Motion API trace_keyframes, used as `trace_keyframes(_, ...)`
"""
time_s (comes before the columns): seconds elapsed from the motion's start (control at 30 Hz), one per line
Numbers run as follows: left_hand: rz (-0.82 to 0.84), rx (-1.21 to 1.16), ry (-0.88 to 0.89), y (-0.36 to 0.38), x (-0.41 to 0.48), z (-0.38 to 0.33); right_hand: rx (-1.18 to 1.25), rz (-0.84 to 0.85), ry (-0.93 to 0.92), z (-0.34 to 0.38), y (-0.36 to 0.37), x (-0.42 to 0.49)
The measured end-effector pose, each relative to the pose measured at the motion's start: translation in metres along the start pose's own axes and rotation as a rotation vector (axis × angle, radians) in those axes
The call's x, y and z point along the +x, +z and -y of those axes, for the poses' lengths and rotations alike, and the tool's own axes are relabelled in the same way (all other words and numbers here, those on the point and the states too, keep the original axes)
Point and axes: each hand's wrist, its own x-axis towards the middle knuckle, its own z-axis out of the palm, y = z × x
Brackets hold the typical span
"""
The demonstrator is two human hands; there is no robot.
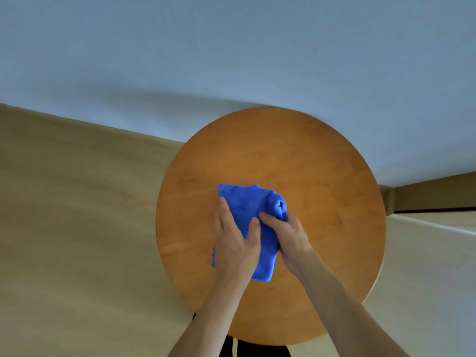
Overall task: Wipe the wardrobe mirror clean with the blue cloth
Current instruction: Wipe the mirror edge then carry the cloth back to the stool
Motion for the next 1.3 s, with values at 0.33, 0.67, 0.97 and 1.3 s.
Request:
trace_keyframes(0.33,-0.069,0.055,0.087,0.022,0.038,0.046,-0.181,-0.186,-0.144,-0.013,-0.056,0.032)
trace_keyframes(0.67,0.201,0.04,-0.017,0.035,0.102,0.032,-0.46,-0.38,-0.196,-0.033,-0.061,0.04)
trace_keyframes(0.97,0.353,-0.076,0.203,0.019,0.083,0.023,-0.782,-0.048,-0.599,-0.003,-0.077,0.047)
trace_keyframes(1.3,0.349,-0.099,0.141,0.006,0.088,0.031,-0.878,0.127,-0.364,0.028,-0.077,0.056)
